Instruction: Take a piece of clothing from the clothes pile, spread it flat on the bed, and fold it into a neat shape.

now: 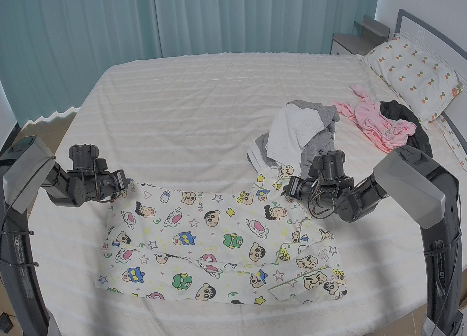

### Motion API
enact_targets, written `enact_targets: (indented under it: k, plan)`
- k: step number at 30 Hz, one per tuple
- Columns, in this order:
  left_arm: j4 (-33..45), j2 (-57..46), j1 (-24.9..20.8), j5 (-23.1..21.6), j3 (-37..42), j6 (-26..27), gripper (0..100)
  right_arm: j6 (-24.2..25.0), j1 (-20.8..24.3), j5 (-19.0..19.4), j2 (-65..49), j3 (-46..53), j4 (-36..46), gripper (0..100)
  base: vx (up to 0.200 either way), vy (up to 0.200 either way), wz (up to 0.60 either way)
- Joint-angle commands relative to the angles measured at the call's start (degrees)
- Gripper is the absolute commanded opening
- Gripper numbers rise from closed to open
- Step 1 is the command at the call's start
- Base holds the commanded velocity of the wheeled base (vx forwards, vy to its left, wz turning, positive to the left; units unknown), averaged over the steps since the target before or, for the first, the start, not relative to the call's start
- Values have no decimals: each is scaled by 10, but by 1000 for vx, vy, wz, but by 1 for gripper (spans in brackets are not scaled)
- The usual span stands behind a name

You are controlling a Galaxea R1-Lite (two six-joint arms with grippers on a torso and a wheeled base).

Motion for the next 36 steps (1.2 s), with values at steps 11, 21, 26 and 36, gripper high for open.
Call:
enact_targets:
  k: [11, 21, 26, 36]
  plan:
    - [-22, -36, 1, 18, 21, -1, 0, -4, -11, -2, -50, 72, -68, 0, 0, 0, 0]
    - [-61, -39, 1, 22, 39, -13, 0, -6, -11, 7, -72, 84, -67, 0, 0, 0, 0]
    - [-59, -52, 2, 16, 59, -11, 0, -8, -11, 29, -82, 111, -68, 0, 0, 0, 0]
    - [-59, -84, 5, 14, 81, -8, 0, -7, -16, 79, -131, 168, -91, 0, 0, 0, 0]
